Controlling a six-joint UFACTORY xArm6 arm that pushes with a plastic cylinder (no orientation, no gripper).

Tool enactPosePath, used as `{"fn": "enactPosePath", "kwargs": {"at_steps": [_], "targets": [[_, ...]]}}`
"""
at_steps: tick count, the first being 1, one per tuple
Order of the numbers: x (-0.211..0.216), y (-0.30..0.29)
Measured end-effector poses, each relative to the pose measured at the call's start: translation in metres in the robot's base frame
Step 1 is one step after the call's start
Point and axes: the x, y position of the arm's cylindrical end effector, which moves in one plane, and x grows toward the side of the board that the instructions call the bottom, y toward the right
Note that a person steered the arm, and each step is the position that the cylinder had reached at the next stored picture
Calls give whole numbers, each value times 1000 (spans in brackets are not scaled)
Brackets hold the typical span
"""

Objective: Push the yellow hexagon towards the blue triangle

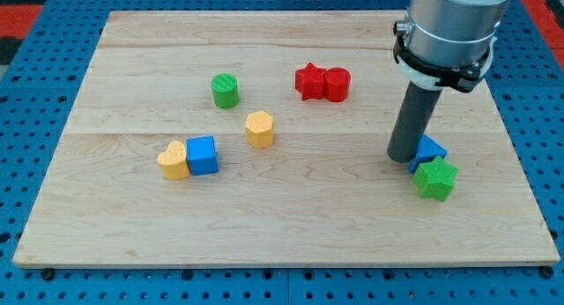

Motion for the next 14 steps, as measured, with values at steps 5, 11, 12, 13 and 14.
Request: {"fn": "enactPosePath", "kwargs": {"at_steps": [5, 11, 12, 13, 14], "targets": [[3, -62], [-44, -167], [-50, -139], [-73, -137], [-88, -132]]}}
